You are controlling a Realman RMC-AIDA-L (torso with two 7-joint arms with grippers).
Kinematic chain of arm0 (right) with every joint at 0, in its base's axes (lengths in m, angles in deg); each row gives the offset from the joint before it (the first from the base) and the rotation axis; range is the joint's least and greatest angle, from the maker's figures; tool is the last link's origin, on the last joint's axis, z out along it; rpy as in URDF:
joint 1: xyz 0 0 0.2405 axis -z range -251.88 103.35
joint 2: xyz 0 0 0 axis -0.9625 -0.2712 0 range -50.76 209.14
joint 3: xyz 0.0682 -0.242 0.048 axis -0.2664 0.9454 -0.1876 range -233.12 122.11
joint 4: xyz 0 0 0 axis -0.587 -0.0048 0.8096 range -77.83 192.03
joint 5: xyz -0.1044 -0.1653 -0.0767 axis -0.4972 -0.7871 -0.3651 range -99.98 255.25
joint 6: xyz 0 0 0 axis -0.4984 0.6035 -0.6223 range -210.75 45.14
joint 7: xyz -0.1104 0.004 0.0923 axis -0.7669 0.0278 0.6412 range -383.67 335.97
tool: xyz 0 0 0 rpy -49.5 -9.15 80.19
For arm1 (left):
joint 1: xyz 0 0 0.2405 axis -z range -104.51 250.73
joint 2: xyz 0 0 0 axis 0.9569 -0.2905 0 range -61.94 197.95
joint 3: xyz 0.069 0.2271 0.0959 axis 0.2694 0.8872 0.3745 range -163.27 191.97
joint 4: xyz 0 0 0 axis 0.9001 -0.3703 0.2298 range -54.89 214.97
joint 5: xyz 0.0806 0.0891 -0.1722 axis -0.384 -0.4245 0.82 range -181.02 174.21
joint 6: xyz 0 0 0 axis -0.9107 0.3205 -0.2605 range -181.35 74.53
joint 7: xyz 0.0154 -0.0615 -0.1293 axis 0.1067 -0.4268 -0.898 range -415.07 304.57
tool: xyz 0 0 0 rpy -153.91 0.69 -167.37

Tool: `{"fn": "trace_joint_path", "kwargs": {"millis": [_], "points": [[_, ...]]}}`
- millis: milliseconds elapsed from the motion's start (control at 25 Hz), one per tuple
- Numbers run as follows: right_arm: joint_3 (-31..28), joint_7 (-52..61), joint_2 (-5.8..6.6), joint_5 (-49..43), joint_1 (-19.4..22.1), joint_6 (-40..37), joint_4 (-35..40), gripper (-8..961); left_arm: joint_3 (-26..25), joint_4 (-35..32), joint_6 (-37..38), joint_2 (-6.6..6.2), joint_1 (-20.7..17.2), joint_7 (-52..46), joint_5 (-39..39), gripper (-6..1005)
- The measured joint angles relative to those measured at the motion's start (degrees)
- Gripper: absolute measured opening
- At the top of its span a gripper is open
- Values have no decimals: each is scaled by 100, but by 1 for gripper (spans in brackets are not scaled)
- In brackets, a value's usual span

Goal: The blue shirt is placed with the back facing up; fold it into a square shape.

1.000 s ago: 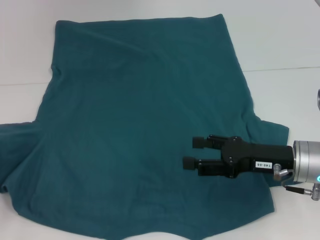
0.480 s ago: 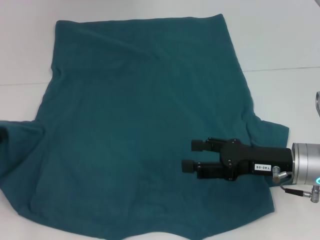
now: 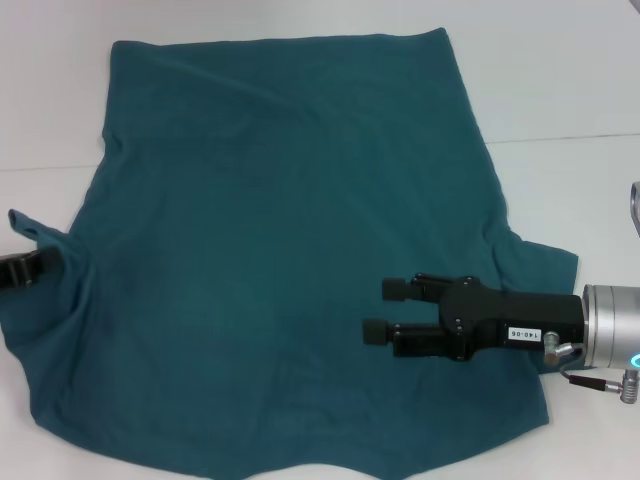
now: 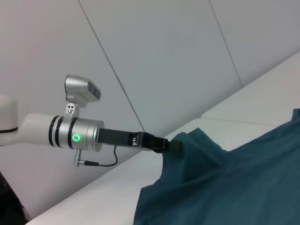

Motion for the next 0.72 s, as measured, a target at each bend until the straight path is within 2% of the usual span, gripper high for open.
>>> {"fn": "trace_joint_path", "kwargs": {"millis": [240,440,600,720], "points": [[-1,-3,0,-11,15,1,0,860,147,28,140,5,205,-355,33,6],[6,-8,0,-31,14,14,-11,854,142,367,137,129,334,-464,325,7],[8,-8,0,-35,14,21,-37,850,160,861,184,209,345,-168,813,8],[8,-7,0,-36,19,24,-53,846,161,1055,398,258,309,83,1106,104]]}}
